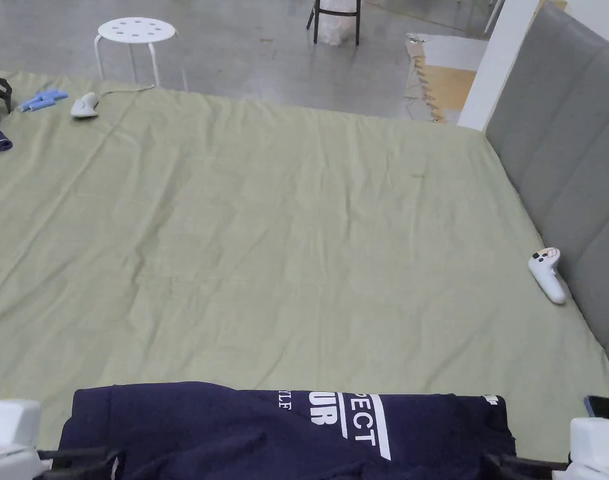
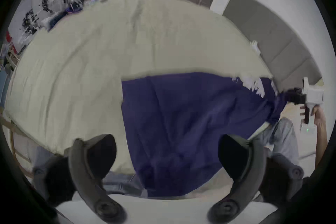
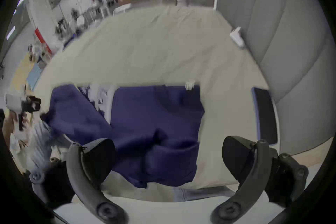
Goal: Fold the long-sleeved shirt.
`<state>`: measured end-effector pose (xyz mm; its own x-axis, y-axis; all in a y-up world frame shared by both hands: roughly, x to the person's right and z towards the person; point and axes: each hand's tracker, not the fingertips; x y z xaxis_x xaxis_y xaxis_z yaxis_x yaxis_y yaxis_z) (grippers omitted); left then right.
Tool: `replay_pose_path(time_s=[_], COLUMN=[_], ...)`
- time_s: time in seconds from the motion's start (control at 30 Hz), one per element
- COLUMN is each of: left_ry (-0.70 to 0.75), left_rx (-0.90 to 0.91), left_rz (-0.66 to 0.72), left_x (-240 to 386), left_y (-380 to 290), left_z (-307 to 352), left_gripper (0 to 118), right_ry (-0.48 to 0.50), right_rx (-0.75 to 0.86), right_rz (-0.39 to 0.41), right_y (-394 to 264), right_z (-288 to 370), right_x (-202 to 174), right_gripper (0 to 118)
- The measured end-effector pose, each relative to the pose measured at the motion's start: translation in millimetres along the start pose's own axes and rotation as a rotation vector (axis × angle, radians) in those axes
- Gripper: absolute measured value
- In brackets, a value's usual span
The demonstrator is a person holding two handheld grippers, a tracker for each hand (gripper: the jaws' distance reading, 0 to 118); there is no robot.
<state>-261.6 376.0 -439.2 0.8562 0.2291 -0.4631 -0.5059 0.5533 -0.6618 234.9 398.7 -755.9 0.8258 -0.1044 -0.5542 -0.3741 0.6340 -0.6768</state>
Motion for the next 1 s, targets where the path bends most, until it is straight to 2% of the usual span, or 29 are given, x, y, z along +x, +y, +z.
replay_pose_path(time_s=[0.1,0.2,0.23,0.27,0.3,0.33,0.37,0.43,0.47,0.53,0.63,0.7,0.77,0.8,0.83,0.87,0.9,1.0], left_ry=[0.053,0.130,0.136,0.143,0.172,0.191,0.228,0.224,0.215,0.203,0.138,-0.035,-0.199,-0.246,-0.285,-0.278,-0.295,-0.399], left_rx=[0.163,0.279,0.338,0.374,0.405,0.444,0.466,0.523,0.533,0.536,0.500,0.349,0.257,0.176,0.146,0.113,0.039,-0.085], left_rz=[-0.006,-0.014,-0.014,0.003,0.002,0.000,-0.007,-0.025,-0.015,-0.014,0.002,0.044,0.140,0.142,0.152,0.197,0.234,0.321], left_x=[23.6,48.2,57.4,63.0,70.5,75.8,76.9,78.4,79.2,78.4,58.1,31.5,-4.0,-20.5,-35.2,-51.5,-63.6,-105.9], left_y=[27.1,42.5,49.2,52.2,53.5,54.5,58.7,62.9,64.4,62.7,67.6,74.3,75.4,73.4,69.1,67.1,62.3,46.5], left_z=[18.9,22.7,21.1,20.1,18.5,15.7,14.9,17.7,18.8,24.4,25.9,19.4,6.8,-1.2,-8.2,-16.2,-25.5,-50.2], left_gripper=[107,107,103,95,76,29,6,4,4,4,4,8,42,60,87,103,110,111], right_ry=[-0.062,-0.087,-0.097,-0.113,-0.138,-0.196,-0.213,-0.154,-0.162,-0.175,-0.127,-0.110,-0.082,-0.064,-0.051,-0.040,-0.029,-0.003], right_rx=[0.225,0.398,0.445,0.463,0.499,0.527,0.562,0.586,0.590,0.601,0.600,0.599,0.594,0.596,0.594,0.590,0.590,0.580], right_rz=[0.022,0.032,0.022,0.032,0.054,0.069,0.077,0.091,0.090,0.139,0.149,0.164,0.170,0.171,0.178,0.183,0.190,0.218], right_y=[20.5,31.3,32.8,34.4,35.1,34.1,31.7,31.7,30.9,29.7,30.0,27.7,29.7,28.6,27.5,29.8,29.1,30.1], right_z=[28.5,30.7,27.4,24.1,18.8,13.6,11.3,9.4,8.8,8.8,9.7,10.4,11.3,12.3,13.3,12.5,12.6,10.1], right_x=[-22.3,-50.1,-61.0,-71.0,-83.1,-93.5,-103.5,-116.4,-123.4,-135.9,-143.7,-148.9,-149.7,-150.9,-152.5,-152.4,-153.8,-159.9], right_gripper=[116,116,110,91,57,4,1,0,0,0,0,0,0,0,0,0,0,0])
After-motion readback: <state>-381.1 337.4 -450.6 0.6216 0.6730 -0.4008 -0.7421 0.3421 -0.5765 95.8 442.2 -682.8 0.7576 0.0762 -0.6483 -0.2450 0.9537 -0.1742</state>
